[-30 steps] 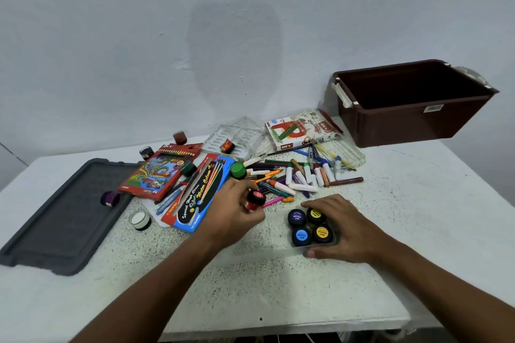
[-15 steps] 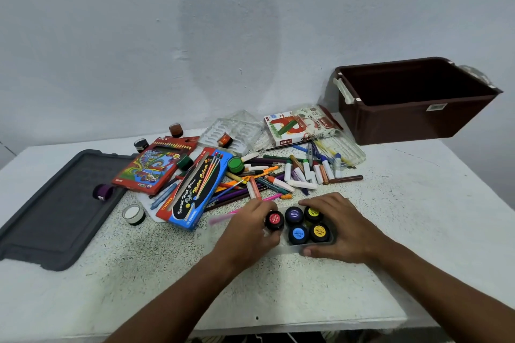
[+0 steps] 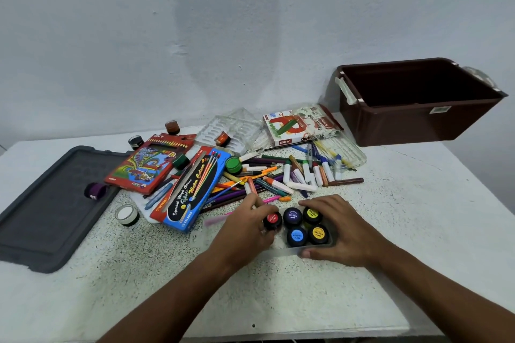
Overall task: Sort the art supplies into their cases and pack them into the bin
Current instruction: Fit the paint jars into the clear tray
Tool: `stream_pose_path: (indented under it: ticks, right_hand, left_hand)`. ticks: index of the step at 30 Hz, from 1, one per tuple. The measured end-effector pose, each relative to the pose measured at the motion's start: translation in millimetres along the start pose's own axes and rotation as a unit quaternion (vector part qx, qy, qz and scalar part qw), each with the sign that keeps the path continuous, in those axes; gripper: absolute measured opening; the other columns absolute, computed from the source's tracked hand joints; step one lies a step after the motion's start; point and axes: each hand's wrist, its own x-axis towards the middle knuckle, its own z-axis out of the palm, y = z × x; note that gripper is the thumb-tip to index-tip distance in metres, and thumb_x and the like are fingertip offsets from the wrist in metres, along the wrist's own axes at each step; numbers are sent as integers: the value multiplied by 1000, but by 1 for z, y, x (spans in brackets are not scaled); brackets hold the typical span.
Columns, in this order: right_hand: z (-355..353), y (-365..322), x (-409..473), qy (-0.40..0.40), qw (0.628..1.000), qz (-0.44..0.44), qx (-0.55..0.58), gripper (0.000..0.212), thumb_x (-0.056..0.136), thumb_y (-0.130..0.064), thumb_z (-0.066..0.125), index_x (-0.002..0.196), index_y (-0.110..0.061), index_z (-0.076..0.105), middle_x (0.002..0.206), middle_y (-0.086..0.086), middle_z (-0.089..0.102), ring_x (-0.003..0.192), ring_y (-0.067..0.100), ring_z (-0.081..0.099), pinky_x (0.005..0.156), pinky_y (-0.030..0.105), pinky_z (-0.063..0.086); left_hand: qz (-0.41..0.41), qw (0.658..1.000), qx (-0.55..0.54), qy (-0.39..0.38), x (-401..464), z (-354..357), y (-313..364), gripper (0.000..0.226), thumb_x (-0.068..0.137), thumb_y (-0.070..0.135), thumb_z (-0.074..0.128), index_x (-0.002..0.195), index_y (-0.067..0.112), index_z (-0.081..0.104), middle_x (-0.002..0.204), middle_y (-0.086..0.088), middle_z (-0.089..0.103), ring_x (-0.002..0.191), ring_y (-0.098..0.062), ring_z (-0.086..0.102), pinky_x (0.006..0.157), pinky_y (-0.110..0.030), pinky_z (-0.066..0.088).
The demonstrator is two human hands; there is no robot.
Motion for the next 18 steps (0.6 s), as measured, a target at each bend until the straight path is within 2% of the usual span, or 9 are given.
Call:
stream_pose_path:
  ticks: [3, 5, 7, 9, 11, 13, 15, 18]
  right_hand:
    - [1, 1, 0, 3, 1000, 9, 7, 92, 64, -78, 67, 141, -36, 38, 130, -17, 44, 123, 1, 36, 101, 31, 39]
    - [1, 2, 0, 6, 1000, 12, 9, 94, 64, -77, 67, 142, -34, 38, 130, -16, 43, 123, 2, 36, 102, 31, 40]
    - [1, 1, 0, 5, 1000, 13, 10, 94, 64, -77, 67, 142, -34, 37, 130, -16, 42, 123, 2, 35, 102, 30, 39]
    - [0, 1, -1, 7, 1000, 12, 8, 93, 65, -77, 67, 142, -35, 37, 130, -16, 42, 124, 1, 34, 102, 30, 39]
    - [0, 1, -1, 11, 1000, 10, 3, 92, 65, -77, 67, 142, -35, 37, 129, -15, 43, 123, 2, 35, 102, 30, 39]
    - [1, 1, -1, 18, 1000, 6, 2, 91, 65, -77, 67, 141, -35, 39, 127, -15, 44, 122, 2, 35, 101, 31, 39]
    - [1, 1, -1, 18, 1000, 8, 2, 90, 65, -78, 67, 140, -37, 38, 127, -16, 44, 123, 2, 35, 101, 31, 39]
    - [0, 0, -1, 19, 1000, 11, -3, 89, 65, -78, 66, 140, -38, 38, 129, -17, 43, 123, 1, 34, 101, 31, 39]
  left_hand:
    - [16, 999, -16, -30, 5, -6, -5, 56, 79, 30, 76, 131, 22, 57, 105, 5, 51, 73, 1, 49, 71, -7, 39]
    - [27, 1000, -12, -9, 11, -10, -8, 55, 80, 39, 73, 130, 21, 57, 98, 6, 53, 72, 6, 45, 67, -9, 36]
    - [31, 998, 3, 51, 17, -13, -12, 39, 85, 31, 69, 120, 14, 64, 89, 5, 55, 67, 6, 43, 64, -16, 42]
    - [23, 993, 19, 112, 27, -17, -20, 24, 88, 15, 65, 110, 7, 67, 87, 0, 57, 64, 2, 45, 61, -17, 44]
    - [-10, 990, 50, 132, 38, -23, -30, 28, 89, 4, 59, 116, 4, 65, 98, -9, 58, 75, -10, 51, 68, -26, 50]
    - [-52, 985, 124, 106, 51, -30, -42, 46, 85, -1, 54, 131, 7, 56, 117, -15, 53, 100, -24, 48, 86, -42, 48]
    - [-94, 967, 231, 47, 62, -37, -52, 65, 83, 1, 53, 144, 19, 40, 140, -14, 39, 122, -32, 37, 100, -45, 39]
    - [-97, 940, 326, -7, 74, -42, -57, 72, 84, 8, 55, 148, 26, 27, 151, -12, 26, 131, -36, 29, 105, -46, 32]
